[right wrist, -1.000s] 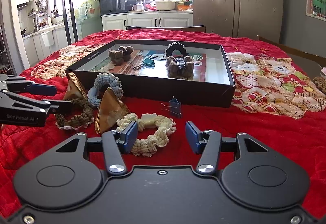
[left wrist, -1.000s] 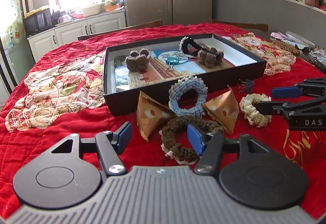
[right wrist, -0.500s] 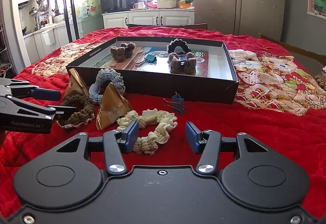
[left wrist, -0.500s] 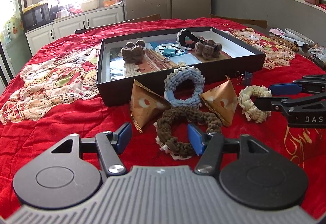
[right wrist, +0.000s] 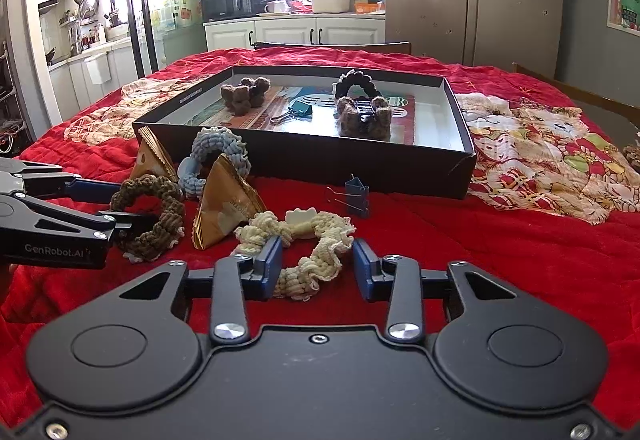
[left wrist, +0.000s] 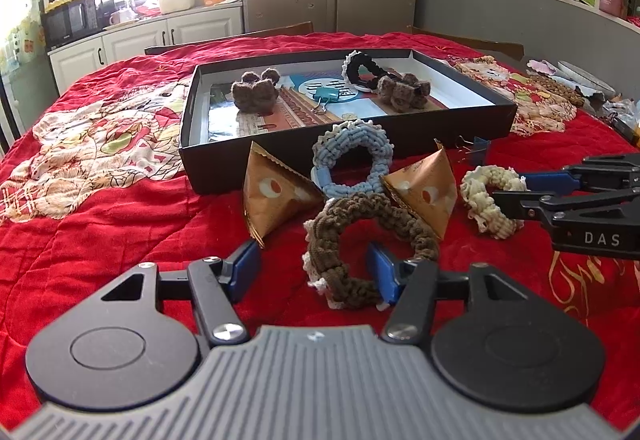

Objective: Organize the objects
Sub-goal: 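Close left gripper on brown scrunchie while right gripper closes on cream scrunchie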

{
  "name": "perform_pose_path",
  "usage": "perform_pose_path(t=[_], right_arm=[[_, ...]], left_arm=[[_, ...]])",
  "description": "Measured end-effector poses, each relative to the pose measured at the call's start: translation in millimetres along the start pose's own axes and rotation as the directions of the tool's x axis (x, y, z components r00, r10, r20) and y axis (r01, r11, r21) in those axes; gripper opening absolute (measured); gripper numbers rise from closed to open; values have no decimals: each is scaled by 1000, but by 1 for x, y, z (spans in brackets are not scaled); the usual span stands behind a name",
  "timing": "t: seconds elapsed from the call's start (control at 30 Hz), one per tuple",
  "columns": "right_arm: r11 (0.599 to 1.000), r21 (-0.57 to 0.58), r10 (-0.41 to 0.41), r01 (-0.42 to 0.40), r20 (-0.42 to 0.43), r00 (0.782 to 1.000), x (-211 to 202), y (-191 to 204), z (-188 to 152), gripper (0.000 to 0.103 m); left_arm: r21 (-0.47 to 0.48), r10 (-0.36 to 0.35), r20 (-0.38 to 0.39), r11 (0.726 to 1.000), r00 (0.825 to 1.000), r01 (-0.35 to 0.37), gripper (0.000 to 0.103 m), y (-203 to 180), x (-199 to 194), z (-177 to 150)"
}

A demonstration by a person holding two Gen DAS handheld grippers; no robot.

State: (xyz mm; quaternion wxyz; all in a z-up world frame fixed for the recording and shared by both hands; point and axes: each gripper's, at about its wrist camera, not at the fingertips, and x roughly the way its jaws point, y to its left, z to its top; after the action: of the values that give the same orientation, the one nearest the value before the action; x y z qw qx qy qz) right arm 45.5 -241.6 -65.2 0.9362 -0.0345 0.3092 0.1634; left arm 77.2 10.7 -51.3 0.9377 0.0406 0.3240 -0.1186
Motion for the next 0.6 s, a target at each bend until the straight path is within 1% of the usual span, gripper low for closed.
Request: perform_pose_path(t=[0.03, 0.1, 0.23, 0.27, 0.3, 0.53, 0.6], right_arm=[[1000, -1, 1, -1, -2, 1000, 0, 0, 0, 32], [1000, -4, -3, 2, -5, 1000, 1, 1, 0, 25], [1000, -2, -10, 10, -12, 1000, 3, 1, -1, 21], [1000, 2, -13, 13, -13, 1000, 3, 1, -1, 19], [1000, 7, -12, 12, -13, 1000, 3, 0, -1, 18], [1000, 15, -14, 14, -9, 1000, 2, -1, -2, 14], [1000, 16, -15, 15, -7, 1000, 2, -1, -2, 13]], left_arm=[[-3, 0, 1, 1000, 1000, 0, 69, 0, 0, 0], [-4, 0, 3, 1000, 1000, 0, 66, -1, 0, -1], [-2, 0, 6, 1000, 1000, 0, 61, -3, -1, -1], [-1, 2, 7, 1000, 1000, -2, 58, -4, -1, -2], [-3, 3, 8, 1000, 1000, -3, 52, -4, -1, -2], [-8, -9, 9, 1000, 1000, 9, 37, -6, -5, -3], [-5, -16, 8, 1000, 1000, 16, 31, -7, -6, -4]])
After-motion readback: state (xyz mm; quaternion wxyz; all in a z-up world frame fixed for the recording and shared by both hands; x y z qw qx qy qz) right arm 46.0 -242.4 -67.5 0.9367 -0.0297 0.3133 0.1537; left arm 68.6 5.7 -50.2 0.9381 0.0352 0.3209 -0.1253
